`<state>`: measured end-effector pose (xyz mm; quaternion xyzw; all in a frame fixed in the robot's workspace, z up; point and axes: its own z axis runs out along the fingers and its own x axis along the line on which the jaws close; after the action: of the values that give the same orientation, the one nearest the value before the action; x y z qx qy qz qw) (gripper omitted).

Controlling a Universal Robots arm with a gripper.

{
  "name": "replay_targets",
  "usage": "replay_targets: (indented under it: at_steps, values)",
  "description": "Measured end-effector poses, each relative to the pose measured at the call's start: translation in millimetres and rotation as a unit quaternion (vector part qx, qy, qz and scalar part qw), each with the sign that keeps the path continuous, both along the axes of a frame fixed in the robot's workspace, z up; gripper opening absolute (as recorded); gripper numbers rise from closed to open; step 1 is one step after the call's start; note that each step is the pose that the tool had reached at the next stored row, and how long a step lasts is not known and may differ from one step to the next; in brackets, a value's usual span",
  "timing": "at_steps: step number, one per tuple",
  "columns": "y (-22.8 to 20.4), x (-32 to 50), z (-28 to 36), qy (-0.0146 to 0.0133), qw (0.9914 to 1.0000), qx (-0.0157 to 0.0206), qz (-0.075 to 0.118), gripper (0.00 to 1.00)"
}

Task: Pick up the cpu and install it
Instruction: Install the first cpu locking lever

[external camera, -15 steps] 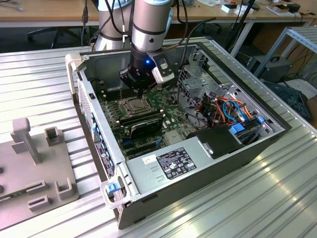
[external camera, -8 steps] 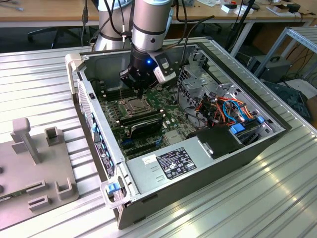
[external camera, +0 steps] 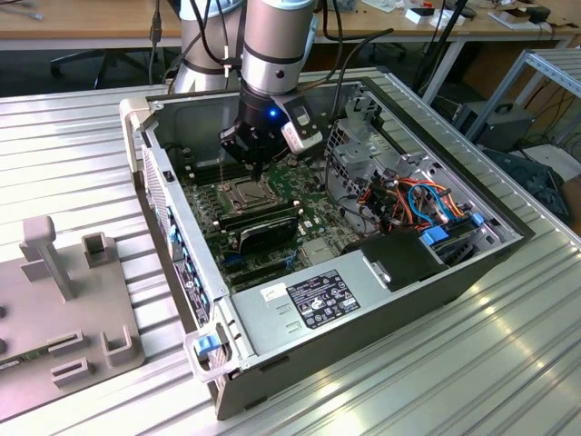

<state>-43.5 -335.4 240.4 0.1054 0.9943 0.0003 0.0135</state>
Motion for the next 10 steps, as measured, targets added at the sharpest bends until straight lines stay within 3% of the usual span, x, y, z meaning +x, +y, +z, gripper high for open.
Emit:
replay_targets:
  at_steps: [5,10]
  values:
    - [0.0,0.0,0.0,0.0000,1.00000,0.0000,0.001,0.11]
    - [0.0,0.0,0.0,0.0000,0.99976,0.0000,0.022,0.11]
